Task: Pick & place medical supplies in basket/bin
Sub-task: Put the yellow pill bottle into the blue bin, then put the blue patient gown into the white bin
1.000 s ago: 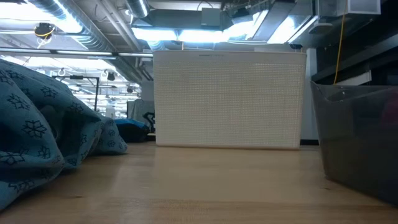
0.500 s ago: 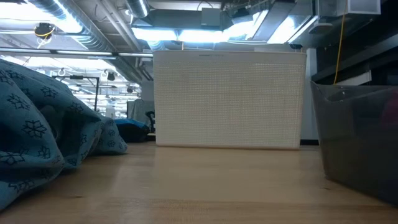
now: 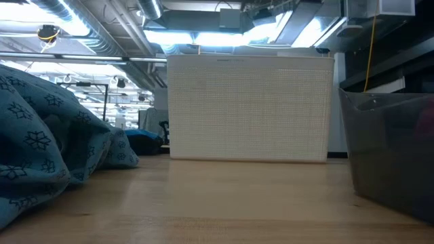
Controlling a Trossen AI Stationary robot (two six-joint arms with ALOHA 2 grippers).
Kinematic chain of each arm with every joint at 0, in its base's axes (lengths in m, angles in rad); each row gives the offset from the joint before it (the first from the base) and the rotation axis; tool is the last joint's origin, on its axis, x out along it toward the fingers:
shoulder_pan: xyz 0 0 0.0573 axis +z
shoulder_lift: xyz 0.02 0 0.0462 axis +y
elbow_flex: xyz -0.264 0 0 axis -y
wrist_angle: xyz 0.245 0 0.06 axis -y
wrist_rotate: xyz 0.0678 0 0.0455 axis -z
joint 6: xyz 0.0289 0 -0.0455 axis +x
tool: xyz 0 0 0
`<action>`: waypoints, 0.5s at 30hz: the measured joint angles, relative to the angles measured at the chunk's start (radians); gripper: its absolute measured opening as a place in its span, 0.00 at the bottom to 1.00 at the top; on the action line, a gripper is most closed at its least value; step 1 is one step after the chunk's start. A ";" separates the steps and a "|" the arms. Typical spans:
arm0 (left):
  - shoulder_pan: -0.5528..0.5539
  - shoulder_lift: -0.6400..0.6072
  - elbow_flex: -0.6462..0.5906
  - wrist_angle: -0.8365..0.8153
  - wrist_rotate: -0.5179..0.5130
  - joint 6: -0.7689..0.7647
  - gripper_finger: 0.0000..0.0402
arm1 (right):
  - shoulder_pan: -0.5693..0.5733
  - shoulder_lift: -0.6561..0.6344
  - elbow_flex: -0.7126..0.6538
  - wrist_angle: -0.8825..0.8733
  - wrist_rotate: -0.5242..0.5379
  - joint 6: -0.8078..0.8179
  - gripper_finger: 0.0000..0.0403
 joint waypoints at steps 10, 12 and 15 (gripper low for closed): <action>0.000 0.000 0.000 0.000 0.007 -0.001 0.46 | 0.000 0.000 0.000 -0.022 0.009 0.013 0.32; 0.000 0.000 0.000 0.000 0.007 -0.001 0.46 | 0.000 0.000 0.000 -0.022 0.009 0.016 0.34; 0.000 0.000 0.000 0.000 0.007 -0.001 0.46 | -0.001 0.000 0.000 -0.046 0.009 0.016 0.36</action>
